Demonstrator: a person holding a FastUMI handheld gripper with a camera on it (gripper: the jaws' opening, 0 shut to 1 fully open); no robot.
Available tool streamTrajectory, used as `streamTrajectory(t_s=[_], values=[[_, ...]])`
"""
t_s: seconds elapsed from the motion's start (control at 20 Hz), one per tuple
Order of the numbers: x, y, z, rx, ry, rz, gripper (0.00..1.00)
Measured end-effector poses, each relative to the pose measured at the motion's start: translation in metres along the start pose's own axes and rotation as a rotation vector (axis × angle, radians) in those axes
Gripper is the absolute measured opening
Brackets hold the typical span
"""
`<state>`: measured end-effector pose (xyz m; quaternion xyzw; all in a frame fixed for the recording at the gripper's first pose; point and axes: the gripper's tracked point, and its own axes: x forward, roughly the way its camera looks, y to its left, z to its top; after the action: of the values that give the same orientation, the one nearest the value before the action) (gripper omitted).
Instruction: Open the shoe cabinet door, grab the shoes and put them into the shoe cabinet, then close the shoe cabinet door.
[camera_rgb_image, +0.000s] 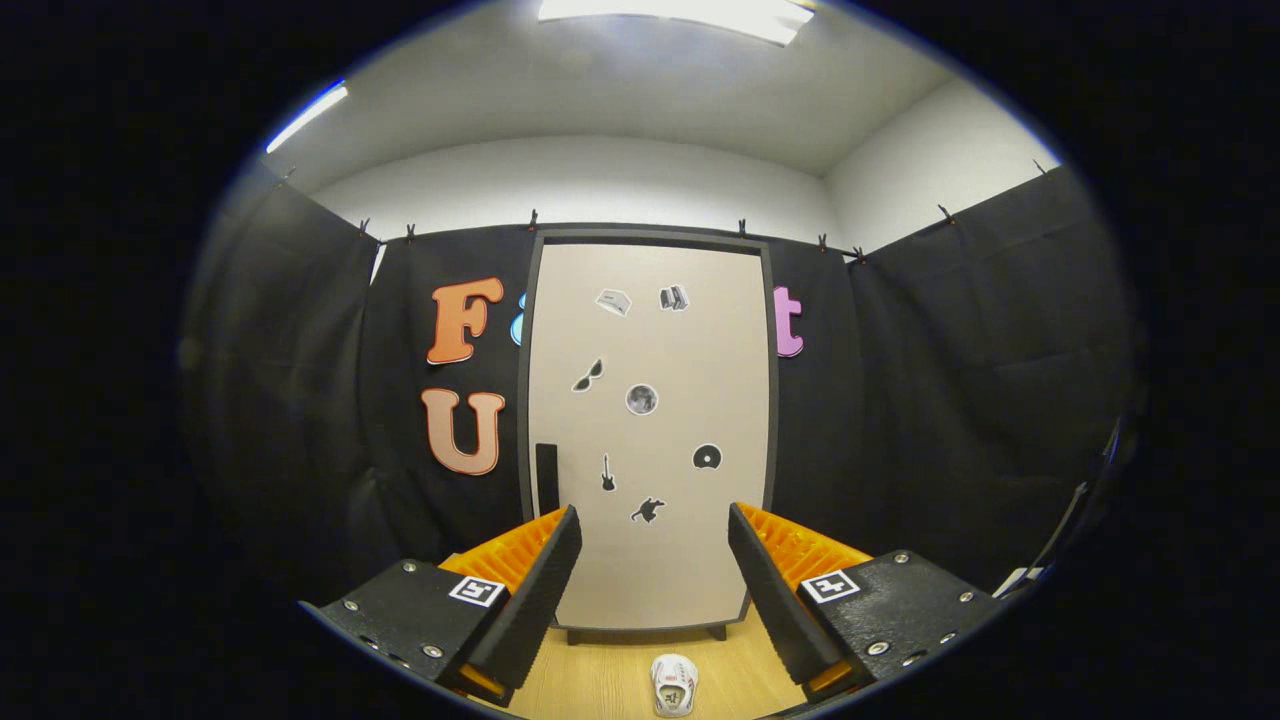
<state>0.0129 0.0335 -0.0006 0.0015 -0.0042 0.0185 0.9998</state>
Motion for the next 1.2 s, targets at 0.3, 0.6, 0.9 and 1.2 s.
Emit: streamTrajectory(t_s=[0.3, 0.6, 0.9, 1.2], values=[[0.018, 0.027, -0.005, -0.016, -0.007, -0.007, 0.92], [0.046, 0.059, -0.022, -0.039, 0.023, 0.014, 0.92], [0.106, 0.088, -0.051, -0.026, 0.053, 0.051, 0.92], [0.185, 0.115, -0.078, -0.021, 0.077, 0.082, 0.92]])
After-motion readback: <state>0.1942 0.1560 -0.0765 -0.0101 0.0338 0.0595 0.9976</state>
